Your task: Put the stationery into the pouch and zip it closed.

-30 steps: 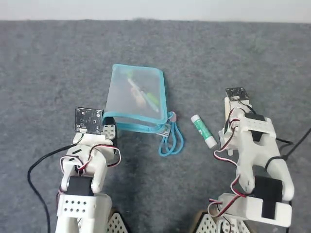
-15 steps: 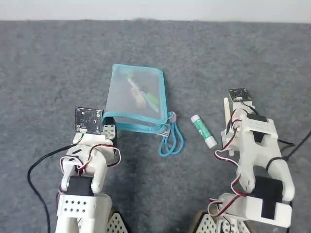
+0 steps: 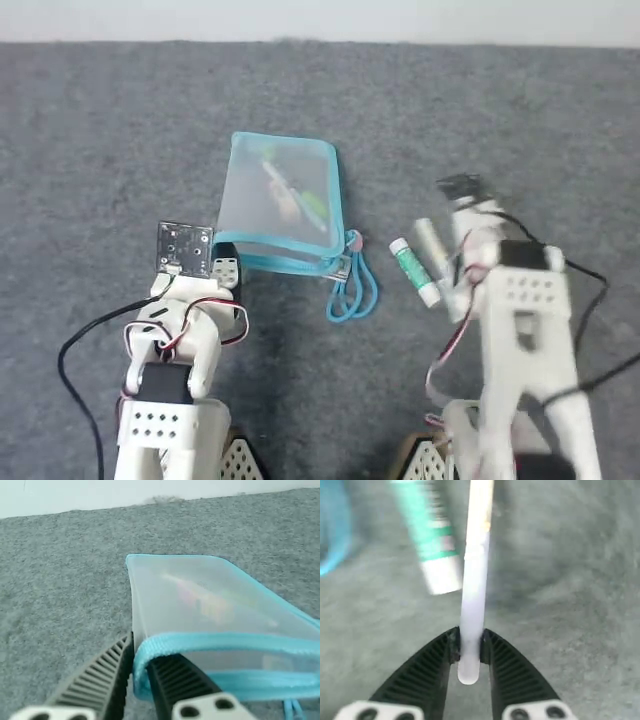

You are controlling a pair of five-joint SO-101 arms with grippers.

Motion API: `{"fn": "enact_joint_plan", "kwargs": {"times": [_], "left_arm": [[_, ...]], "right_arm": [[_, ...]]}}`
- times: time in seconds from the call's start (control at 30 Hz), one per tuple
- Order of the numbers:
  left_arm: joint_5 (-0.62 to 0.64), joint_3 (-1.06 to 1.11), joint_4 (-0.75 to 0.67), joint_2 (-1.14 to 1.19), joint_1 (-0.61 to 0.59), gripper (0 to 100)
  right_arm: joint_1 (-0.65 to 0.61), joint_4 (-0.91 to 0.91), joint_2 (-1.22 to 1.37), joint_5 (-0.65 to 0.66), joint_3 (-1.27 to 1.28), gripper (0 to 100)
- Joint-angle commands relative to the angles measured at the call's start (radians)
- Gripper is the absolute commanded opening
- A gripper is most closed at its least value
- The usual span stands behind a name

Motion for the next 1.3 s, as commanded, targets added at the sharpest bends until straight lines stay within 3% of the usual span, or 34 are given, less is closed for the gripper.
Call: {"fn": "enact_joint_plan", "kwargs": {"times": [0.0,0.13,0.33,0.67,0.9,1.27], "left_arm": [[-0.02,-0.016,-0.025,-0.018,0.005,1],[-0.02,-0.015,-0.025,-0.018,0.005,1],[-0.021,-0.001,-0.025,-0.018,0.005,1],[-0.02,-0.001,-0.025,-0.018,0.005,1],[-0.02,-0.001,-0.025,-0.018,0.005,1],[-0.02,0.001,-0.035,-0.015,0.005,1]], "right_arm": [[-0.243,0.15,-0.185,0.031,-0.044,0.6],[-0.424,0.266,-0.268,0.031,-0.08,0.6],[-0.522,0.308,-0.263,0.037,-0.104,0.6],[-0.539,0.265,-0.108,-0.021,-0.218,0.6],[-0.539,0.449,-0.107,-0.043,-0.486,0.6],[-0.581,0.461,-0.348,-0.064,-0.537,0.6]]}}
